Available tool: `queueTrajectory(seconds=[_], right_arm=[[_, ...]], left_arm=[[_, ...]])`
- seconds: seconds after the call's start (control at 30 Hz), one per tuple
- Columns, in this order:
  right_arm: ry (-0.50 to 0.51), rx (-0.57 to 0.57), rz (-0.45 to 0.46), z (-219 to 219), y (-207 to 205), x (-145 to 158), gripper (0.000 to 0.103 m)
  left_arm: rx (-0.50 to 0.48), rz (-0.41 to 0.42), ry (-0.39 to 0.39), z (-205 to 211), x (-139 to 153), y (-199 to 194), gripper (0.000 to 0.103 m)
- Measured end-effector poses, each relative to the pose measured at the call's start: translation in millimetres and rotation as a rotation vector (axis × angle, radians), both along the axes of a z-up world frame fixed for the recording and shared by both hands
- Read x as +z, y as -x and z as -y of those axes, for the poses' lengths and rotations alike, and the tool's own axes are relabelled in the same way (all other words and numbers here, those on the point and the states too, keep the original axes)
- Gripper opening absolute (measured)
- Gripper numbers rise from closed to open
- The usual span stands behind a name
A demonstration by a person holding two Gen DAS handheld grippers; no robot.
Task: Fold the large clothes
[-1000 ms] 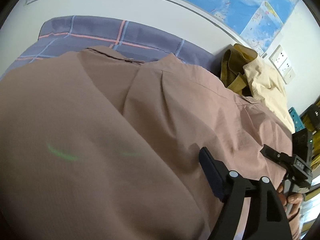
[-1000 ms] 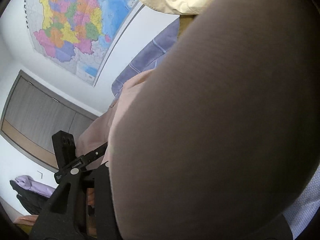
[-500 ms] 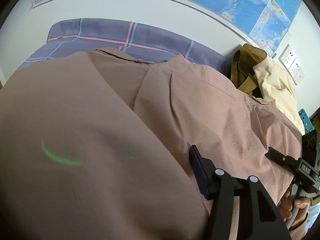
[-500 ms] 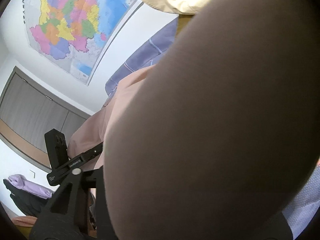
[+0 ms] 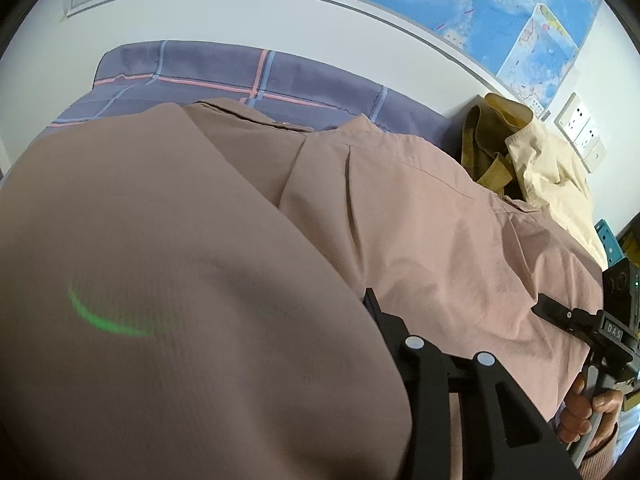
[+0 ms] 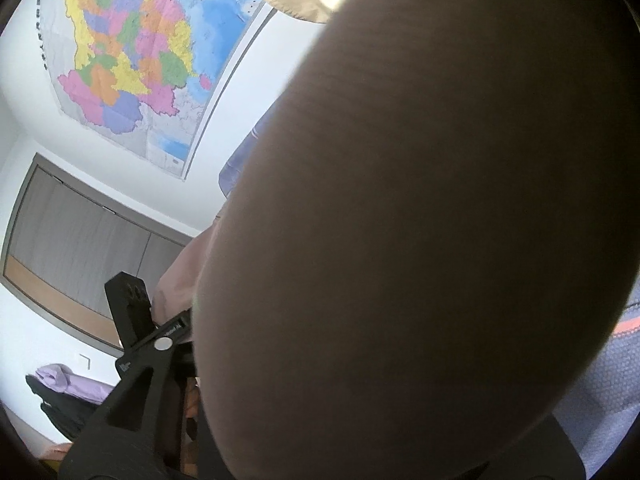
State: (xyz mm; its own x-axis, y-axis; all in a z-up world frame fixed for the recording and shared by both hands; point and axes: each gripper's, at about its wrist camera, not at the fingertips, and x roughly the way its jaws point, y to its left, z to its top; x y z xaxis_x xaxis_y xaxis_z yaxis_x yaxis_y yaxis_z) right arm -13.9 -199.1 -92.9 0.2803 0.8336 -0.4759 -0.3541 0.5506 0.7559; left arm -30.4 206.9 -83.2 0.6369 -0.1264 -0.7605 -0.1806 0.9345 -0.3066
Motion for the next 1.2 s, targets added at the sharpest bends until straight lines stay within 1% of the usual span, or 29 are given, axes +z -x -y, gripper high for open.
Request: queueTrajectory(seconds=[0.03, 0.07, 0.1, 0.13, 0.2, 0.3, 0.37, 0.43, 0.47, 0.53, 0.57, 0.63, 0.7, 0.77, 0.83, 0.9, 1.1, 1.13, 1.2], right_arm=[[0.007, -0.001, 0.004, 0.3, 0.2, 0.6, 0.041], [0.010, -0.006, 0.002, 1.3, 0.1, 0.7, 0.043], [0.009, -0.007, 0.001, 2.5, -0.3, 0.7, 0.043], [0.010, -0.008, 0.000, 3.4, -0.7, 0.6, 0.044], [0.012, -0.010, -0.003, 6.6, -1.0, 0.5, 0.045], [0.032, -0.017, 0.009, 10.7, 0.7, 0.1, 0.040], [0.031, -0.013, 0.016, 14.0, 1.7, 0.2, 0.033], [0.033, -0.005, 0.027, 16.9, 3.1, 2.5, 0.028], [0.032, -0.004, 0.037, 18.4, 4.9, 5.5, 0.025], [0.016, 0.015, 0.057, 19.3, 9.0, 15.1, 0.024], [0.013, 0.026, 0.072, 18.9, 10.7, 21.7, 0.023], [-0.011, 0.046, 0.090, 18.3, 12.4, 33.9, 0.023], [-0.024, 0.070, 0.118, 16.8, 13.7, 50.8, 0.022], [-0.028, 0.091, 0.144, 14.5, 13.5, 64.9, 0.022], [-0.046, 0.108, 0.169, 12.8, 11.0, 80.5, 0.022], [-0.049, 0.121, 0.194, 10.3, 8.5, 92.9, 0.022], [-0.062, 0.175, 0.267, -6.5, -9.1, 133.7, 0.021], [-0.062, 0.180, 0.275, -21.7, -15.2, 135.2, 0.021], [-0.062, 0.204, 0.302, -36.6, -22.0, 148.5, 0.021]], left_arm=[[-0.003, 0.000, 0.004, 0.6, 0.1, -0.1, 0.046], [-0.013, 0.004, 0.004, 2.3, 0.3, -0.7, 0.049], [-0.019, 0.005, -0.019, 5.9, 0.4, -1.9, 0.051], [-0.024, 0.004, -0.034, 9.3, 0.2, -2.9, 0.057], [-0.045, -0.002, -0.040, 15.7, 0.7, -6.2, 0.065], [-0.043, -0.030, -0.061, 20.1, 1.6, -11.1, 0.066], [-0.048, -0.040, -0.073, 22.0, 1.6, -13.2, 0.067], [-0.043, -0.038, -0.051, 19.5, 1.5, -12.8, 0.066], [-0.036, -0.031, -0.026, 15.9, 2.4, -11.1, 0.060], [-0.041, -0.011, -0.003, 11.0, 7.2, -8.7, 0.046], [-0.048, 0.002, 0.016, 7.1, 11.8, -6.9, 0.043], [-0.068, 0.022, 0.055, 1.2, 21.0, -6.1, 0.030], [-0.089, 0.047, 0.079, -5.9, 34.4, -5.6, 0.026], [-0.102, 0.068, 0.101, -12.6, 46.4, -6.7, 0.024], [-0.105, 0.090, 0.099, -19.3, 58.8, -7.3, 0.022], [-0.094, 0.121, 0.071, -28.0, 74.3, -8.1, 0.022], [-0.059, 0.174, 0.015, -56.4, 108.8, -14.2, 0.022], [-0.046, 0.184, -0.007, -63.0, 116.5, -16.2, 0.021], [-0.021, 0.200, -0.031, -76.8, 128.2, -19.6, 0.021]])
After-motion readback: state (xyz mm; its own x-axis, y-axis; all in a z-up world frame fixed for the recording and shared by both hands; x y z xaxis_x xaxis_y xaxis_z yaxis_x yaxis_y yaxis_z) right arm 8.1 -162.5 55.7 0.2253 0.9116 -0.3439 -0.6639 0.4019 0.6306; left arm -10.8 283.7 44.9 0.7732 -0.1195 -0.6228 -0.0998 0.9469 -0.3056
